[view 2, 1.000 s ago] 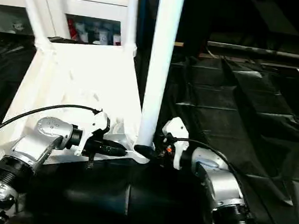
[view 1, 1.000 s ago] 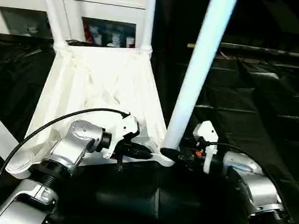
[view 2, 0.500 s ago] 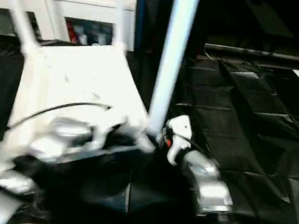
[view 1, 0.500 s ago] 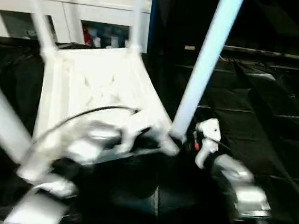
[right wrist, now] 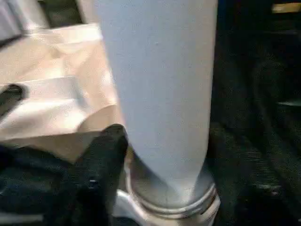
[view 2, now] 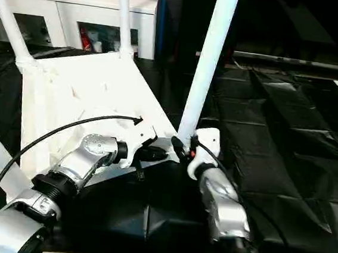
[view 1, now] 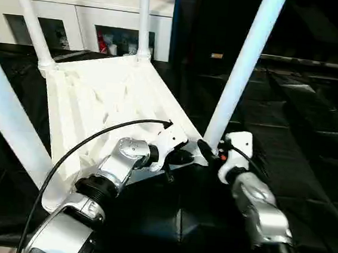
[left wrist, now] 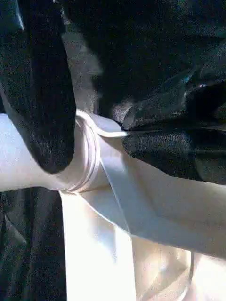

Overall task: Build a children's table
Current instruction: Rotate leg to tighten

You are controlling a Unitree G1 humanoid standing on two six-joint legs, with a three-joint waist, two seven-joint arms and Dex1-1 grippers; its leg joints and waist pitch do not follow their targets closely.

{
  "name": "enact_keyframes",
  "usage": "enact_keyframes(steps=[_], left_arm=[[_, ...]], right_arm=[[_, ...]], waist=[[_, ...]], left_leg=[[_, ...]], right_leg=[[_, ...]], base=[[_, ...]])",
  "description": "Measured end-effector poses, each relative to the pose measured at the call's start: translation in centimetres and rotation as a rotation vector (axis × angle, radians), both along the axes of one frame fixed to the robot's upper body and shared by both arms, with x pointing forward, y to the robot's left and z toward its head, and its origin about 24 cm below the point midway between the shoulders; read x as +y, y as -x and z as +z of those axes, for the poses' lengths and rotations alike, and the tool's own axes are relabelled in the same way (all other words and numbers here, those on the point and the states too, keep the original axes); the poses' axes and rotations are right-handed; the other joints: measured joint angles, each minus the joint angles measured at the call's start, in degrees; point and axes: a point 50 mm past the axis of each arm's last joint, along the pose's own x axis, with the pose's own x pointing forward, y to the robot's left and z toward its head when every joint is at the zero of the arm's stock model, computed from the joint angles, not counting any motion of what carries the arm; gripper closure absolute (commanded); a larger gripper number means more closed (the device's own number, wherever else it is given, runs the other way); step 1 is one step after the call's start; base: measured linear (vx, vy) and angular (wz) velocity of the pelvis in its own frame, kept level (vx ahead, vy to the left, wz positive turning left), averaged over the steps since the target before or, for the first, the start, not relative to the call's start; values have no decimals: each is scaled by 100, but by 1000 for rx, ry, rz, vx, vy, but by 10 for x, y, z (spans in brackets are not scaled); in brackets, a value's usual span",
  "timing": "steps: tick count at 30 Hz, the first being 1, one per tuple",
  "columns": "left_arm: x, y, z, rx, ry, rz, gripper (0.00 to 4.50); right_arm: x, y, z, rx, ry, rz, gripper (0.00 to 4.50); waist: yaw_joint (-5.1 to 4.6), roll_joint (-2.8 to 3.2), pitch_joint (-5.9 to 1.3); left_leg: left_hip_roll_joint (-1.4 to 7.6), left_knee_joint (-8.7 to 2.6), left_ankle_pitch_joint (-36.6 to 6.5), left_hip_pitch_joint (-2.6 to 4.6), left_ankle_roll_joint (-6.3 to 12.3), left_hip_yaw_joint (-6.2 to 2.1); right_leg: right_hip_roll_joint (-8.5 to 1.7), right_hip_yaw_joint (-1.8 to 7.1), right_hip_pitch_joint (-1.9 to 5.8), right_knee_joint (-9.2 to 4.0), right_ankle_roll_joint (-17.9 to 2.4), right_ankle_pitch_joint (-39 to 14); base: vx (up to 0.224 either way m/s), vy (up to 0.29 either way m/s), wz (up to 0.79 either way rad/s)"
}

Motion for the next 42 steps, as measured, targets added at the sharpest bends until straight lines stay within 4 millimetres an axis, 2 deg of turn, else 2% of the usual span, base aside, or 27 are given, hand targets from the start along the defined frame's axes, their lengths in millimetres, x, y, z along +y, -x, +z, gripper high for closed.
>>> enact_keyframes(steps=[2,4,7,9,11,15,22,23,26,29,31,34,35,36,38,41,42], left_arm=[[4,2,0,1,0,-33,450],[10,4,0,-2,-2,-75,450],[20,11,1,14,-12,-196,450],[28,12,2,17,-22,-231,450],[35,14,4,31,-45,-287,450],[51,19,7,76,-65,-373,450],[50,20,8,54,-69,-404,450],[48,19,8,44,-65,-391,422],[43,18,8,40,-52,-362,405],[47,23,8,74,-18,-329,387],[51,27,12,75,-6,-340,360],[56,29,25,39,12,-355,347],[59,29,30,25,25,-348,347],[64,28,36,2,41,-317,324],[72,27,44,-48,88,-241,308],[81,20,51,-174,160,23,305],[84,18,51,-235,222,200,272]], right_arm=[[-5,5,1,4,12,65,128],[-10,11,4,5,37,142,128],[-40,36,14,25,73,307,128],[-46,44,17,40,54,370,128],[-52,50,18,45,30,381,128],[-81,53,25,44,56,304,128],[-81,56,24,53,43,270,128],[-79,55,23,51,35,260,124],[-76,54,21,46,23,233,124],[-73,52,20,36,6,185,124],[-71,51,23,17,-2,153,124],[-74,49,29,-17,-11,91,124],[-74,51,31,-30,-16,75,124],[-73,53,32,-40,-21,54,124],[-71,56,33,-50,-31,11,124],[-72,59,31,-47,2,-110,124],[-72,59,31,-56,-3,-205,124]], waist=[[14,6,-2],[30,22,2],[156,59,9],[147,55,12],[135,70,17],[143,103,30],[155,106,31],[158,104,32],[145,95,39],[107,81,48],[84,64,59],[97,45,70],[101,45,70],[103,50,70],[100,53,70],[85,56,70],[78,56,70]], left_leg=[[2,-10,0,2,0,0],[5,-13,0,-3,0,-1],[4,-10,0,-6,1,6],[7,-10,0,-6,1,5],[5,-8,0,-10,1,6],[4,-7,0,-9,1,9],[4,-5,0,-14,1,10],[4,-2,0,-15,1,10],[4,1,0,-18,1,11],[5,0,0,-22,0,11],[8,-4,0,-33,0,10],[10,-4,1,-40,0,10],[10,-4,0,-41,1,11],[9,-4,-1,-42,2,13],[9,-3,-4,-42,5,15],[10,-1,-3,-41,4,14],[9,0,-3,-38,4,15]], right_leg=[[1,-2,2,1,-16,9],[3,-6,0,1,-15,9],[0,5,14,-10,7,-6],[2,3,14,-9,8,-7],[0,5,12,-10,8,-7],[-1,6,13,-13,7,-7],[-2,5,14,-15,8,-7],[-3,5,13,-14,7,-7],[-4,6,11,-11,7,-6],[-3,6,-5,-2,7,-7],[0,6,-22,1,9,-8],[3,3,-27,1,11,-15],[3,4,-27,0,8,-18],[3,5,-28,-2,7,-21],[2,5,-28,-2,4,-25],[2,3,-26,-1,4,-25],[1,5,-24,1,5,-25]], base=[[0,0,0],[0,0,0],[0,0,0],[0,0,0],[0,0,0],[0,0,0],[0,0,0],[0,0,0],[0,0,0],[0,0,0],[0,0,0],[0,0,0],[0,0,0],[0,0,0],[0,0,0],[0,0,0],[0,0,0]])
